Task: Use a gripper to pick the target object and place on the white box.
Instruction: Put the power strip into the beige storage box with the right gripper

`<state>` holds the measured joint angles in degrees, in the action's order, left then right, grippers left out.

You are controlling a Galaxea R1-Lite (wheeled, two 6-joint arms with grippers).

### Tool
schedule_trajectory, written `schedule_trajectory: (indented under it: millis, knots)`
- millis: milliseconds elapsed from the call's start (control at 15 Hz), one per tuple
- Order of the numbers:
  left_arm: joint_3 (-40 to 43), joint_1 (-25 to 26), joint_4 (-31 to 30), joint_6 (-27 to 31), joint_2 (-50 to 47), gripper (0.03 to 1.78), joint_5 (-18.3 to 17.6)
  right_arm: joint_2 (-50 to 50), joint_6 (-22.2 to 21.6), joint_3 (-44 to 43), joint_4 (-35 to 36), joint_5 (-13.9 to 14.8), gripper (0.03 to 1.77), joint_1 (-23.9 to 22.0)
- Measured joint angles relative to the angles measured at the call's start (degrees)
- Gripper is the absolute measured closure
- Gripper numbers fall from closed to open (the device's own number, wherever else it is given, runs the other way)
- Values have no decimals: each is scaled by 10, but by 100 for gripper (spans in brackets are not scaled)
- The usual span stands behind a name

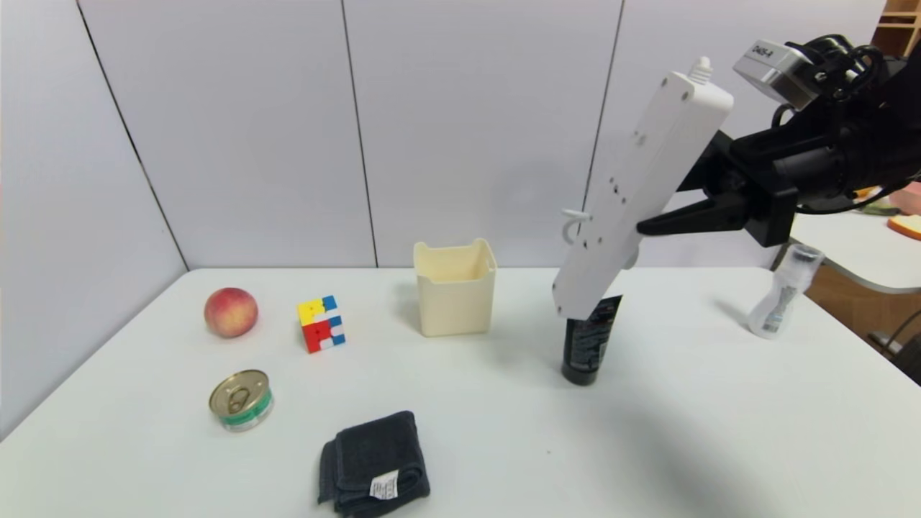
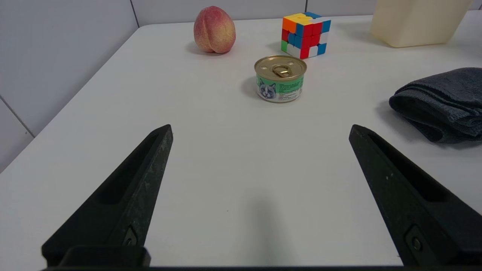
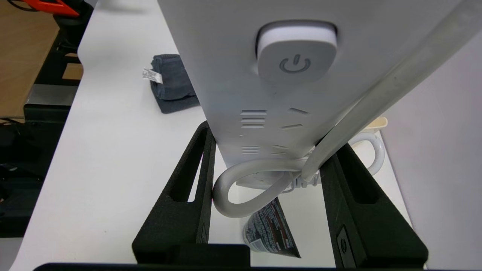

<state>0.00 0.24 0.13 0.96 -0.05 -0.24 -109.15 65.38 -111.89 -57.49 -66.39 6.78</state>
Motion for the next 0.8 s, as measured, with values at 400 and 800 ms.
schedule_trajectory:
  millis: [400, 800]
  knots:
    - [0, 0, 0, 0, 0, 12, 0, -36, 1, 0, 24, 0, 97, 48]
    - [0, 0, 0, 0, 0, 12, 0, -84, -1, -8, 77, 1, 97, 75]
